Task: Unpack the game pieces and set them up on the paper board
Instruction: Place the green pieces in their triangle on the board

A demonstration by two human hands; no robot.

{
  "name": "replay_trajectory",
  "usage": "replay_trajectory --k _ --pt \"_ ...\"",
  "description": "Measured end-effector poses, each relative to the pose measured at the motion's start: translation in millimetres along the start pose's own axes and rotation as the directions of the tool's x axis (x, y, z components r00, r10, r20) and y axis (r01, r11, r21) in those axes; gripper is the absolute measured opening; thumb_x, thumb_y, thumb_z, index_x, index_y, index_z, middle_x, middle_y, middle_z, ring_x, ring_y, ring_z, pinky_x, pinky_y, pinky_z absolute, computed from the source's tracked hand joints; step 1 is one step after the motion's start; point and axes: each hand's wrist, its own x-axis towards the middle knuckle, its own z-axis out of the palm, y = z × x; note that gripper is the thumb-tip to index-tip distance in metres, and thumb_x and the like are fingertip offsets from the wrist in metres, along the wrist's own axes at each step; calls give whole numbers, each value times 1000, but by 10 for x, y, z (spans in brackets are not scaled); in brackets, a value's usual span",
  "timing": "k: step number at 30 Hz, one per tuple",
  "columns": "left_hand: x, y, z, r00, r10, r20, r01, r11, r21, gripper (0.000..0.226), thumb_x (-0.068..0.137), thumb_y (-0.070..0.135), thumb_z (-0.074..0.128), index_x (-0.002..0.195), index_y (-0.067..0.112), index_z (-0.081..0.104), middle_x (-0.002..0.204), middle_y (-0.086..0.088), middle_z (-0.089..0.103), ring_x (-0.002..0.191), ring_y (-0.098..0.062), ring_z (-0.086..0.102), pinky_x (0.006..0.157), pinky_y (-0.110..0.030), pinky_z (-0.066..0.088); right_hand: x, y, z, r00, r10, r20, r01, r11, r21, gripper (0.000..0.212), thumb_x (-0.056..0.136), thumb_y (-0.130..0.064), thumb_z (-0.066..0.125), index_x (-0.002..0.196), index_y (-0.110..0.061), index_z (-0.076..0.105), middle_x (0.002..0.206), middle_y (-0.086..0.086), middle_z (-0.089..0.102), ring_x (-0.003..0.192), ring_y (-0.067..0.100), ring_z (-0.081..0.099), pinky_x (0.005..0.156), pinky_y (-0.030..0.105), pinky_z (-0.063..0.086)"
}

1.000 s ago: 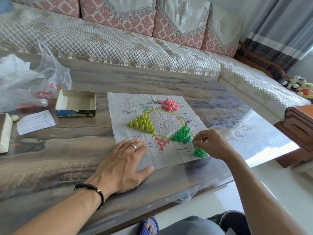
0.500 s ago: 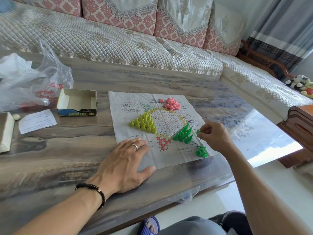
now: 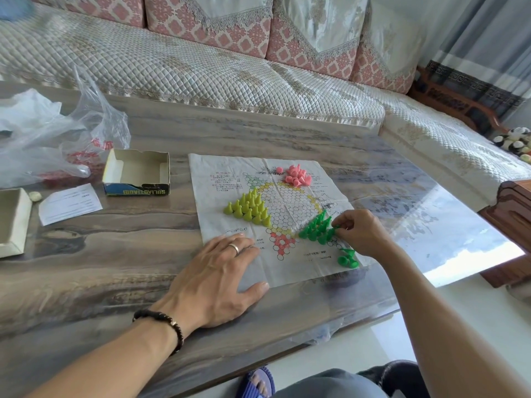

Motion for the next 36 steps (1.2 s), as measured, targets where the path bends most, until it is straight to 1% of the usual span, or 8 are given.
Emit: replay_trajectory --k 9,15,19,23,26,31,34,36 --pt "-3 -6 2 1000 -4 5 4 1000 -7 72 83 70 29 140 26 40 151 9 33 142 -8 21 118 -29 11 25 8 30 1000 -12 -11 12 1000 9 13 80 -5 68 89 -14 71 77 0 66 70 12 60 60 16 44" --pt "2 2 5 1000 -4 14 4 1000 -4 72 85 69 30 142 27 37 153 9 30 142 -8 18 119 -29 10 -18 39 -11 1000 -7 -12 7 997 76 25 83 -2 64 103 -18 61 77 0 67 70 13 63 64 22 49" --pt "1 4 0 1000 3 1 -3 1000 -5 71 85 68 31 142 26 38 152 8 32 142 -8 19 117 -26 7 -97 134 -84 999 -41 -18 41 999 -6 9 84 -15 67 88 -23 66 81 -6 66 74 13 62 71 28 53" --pt "-2 8 -6 1000 6 -6 -6 1000 -19 71 85 67 33 140 24 42 151 7 35 142 -10 22 118 -28 11 -202 188 -148 998 -58 19 59 998 -38 11 83 -21 70 76 -28 69 77 -9 69 73 9 64 72 33 56" --pt "-1 6 -2 1000 3 0 -3 1000 -17 72 84 68 32 140 24 42 151 7 35 142 -10 23 118 -29 12 -262 203 -169 998 -55 36 57 997 -44 4 80 -20 74 80 -24 74 78 -9 71 73 7 65 72 30 56" --pt "1 11 0 1000 1 -3 -1 1000 -14 73 83 68 31 139 23 44 150 6 37 141 -10 25 117 -28 12 -319 222 -138 997 -32 69 37 997 -70 19 78 -10 73 96 -15 76 83 -5 72 77 5 65 76 24 55" --pt "1 8 2 1000 5 -8 -6 1000 -13 72 84 67 33 139 23 44 150 5 38 141 -11 25 117 -28 12 -317 196 -127 997 -44 65 51 991 -120 25 80 -4 63 100 -14 75 87 -5 70 74 3 61 64 14 46" --pt "-1 9 -1 1000 4 -7 -4 1000 -12 72 84 67 33 139 23 45 150 5 38 141 -11 25 117 -28 12 -315 182 -120 998 -54 44 60 989 -138 27 81 -2 57 99 -12 75 86 -4 69 71 4 60 61 13 42"
